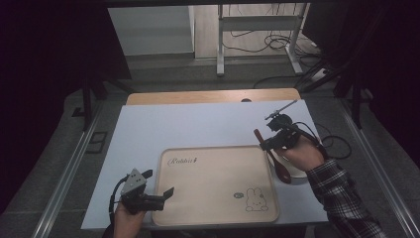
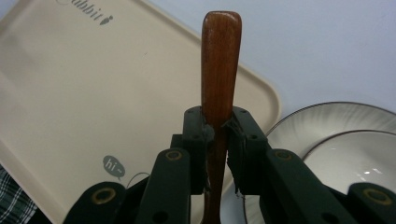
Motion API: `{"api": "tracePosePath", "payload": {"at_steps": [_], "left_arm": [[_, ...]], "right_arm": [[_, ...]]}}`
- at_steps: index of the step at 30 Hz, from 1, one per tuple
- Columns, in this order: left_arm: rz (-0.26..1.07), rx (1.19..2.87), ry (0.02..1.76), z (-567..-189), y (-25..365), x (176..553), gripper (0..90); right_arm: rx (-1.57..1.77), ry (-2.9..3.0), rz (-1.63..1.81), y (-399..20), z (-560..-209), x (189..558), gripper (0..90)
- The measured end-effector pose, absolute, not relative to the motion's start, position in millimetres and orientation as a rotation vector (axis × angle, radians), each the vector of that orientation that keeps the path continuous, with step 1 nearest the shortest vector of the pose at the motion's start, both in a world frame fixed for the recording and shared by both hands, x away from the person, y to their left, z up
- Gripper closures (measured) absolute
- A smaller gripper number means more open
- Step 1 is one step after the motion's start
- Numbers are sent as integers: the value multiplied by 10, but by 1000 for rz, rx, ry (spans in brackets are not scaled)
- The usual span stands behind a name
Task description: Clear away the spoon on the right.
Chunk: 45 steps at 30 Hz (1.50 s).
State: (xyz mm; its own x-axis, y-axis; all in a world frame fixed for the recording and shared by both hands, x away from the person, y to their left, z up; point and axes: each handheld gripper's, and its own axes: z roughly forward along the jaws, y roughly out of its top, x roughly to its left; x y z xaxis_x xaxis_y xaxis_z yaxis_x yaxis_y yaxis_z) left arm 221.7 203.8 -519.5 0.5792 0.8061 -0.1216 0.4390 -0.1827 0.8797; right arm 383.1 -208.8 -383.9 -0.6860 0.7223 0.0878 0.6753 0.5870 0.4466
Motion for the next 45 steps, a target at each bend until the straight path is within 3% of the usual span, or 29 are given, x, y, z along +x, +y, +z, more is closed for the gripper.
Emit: {"api": "tracePosePath", "payload": {"at_steps": [28, 45], "left_arm": [[459, 1813, 1015, -5193, 2039, 2215, 1], [459, 1818, 1012, -5193, 2034, 2214, 1]], "right_arm": [[1223, 2833, 582, -1666, -4364, 3720, 779], [1223, 2841, 564, -1647, -4759, 3749, 756]]}}
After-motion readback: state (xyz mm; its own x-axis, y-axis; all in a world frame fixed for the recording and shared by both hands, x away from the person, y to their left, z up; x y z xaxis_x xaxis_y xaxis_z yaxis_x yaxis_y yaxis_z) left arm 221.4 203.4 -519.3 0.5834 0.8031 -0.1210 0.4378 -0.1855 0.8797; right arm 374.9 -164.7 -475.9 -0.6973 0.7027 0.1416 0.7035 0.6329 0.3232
